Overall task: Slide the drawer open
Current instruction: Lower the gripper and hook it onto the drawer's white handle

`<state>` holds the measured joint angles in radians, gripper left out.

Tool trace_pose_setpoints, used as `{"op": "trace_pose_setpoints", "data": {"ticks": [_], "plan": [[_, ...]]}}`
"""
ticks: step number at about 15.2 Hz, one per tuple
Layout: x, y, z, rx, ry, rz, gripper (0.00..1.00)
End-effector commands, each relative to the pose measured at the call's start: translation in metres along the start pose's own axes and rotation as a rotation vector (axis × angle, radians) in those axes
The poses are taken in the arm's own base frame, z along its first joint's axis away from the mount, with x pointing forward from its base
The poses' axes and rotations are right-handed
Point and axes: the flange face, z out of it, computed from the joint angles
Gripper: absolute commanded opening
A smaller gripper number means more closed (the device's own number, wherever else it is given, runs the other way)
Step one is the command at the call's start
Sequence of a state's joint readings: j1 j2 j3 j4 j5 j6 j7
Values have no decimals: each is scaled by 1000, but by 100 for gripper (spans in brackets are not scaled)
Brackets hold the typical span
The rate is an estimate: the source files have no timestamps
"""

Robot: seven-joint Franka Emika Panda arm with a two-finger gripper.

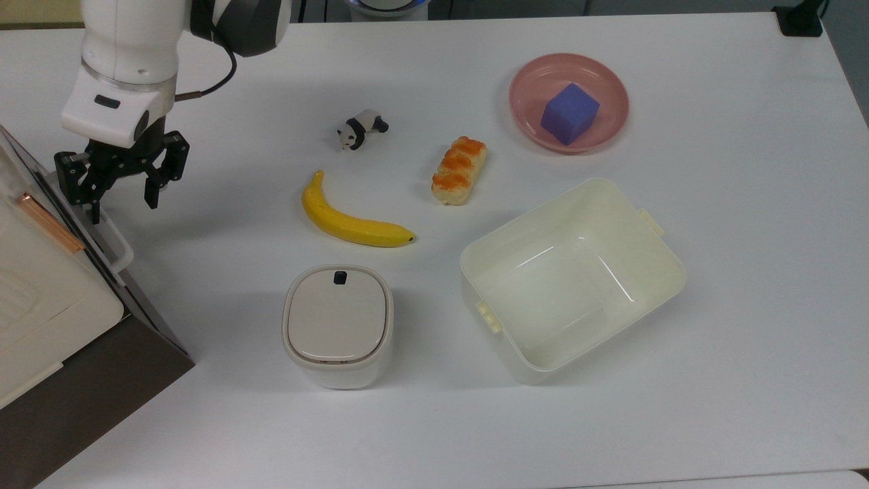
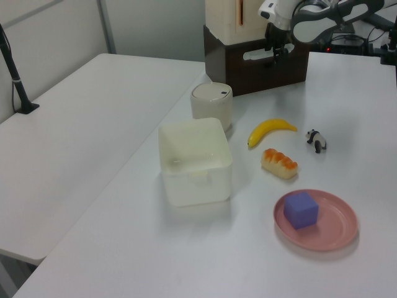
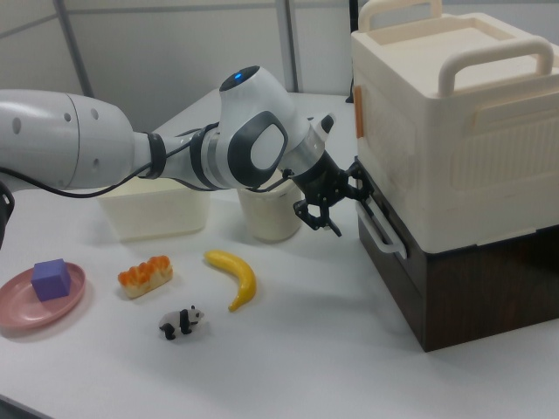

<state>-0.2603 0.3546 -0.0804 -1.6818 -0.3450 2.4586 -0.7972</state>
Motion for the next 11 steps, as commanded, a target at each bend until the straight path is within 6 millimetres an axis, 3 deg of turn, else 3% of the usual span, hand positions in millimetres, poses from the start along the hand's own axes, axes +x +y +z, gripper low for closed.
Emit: {"op": "trace_pose_setpoints", "data": {"ticks": [1, 11], "plan": [[-5, 8, -4, -39, -7, -31, 70], [-8, 5, 13, -42, -45, -72, 69]]}}
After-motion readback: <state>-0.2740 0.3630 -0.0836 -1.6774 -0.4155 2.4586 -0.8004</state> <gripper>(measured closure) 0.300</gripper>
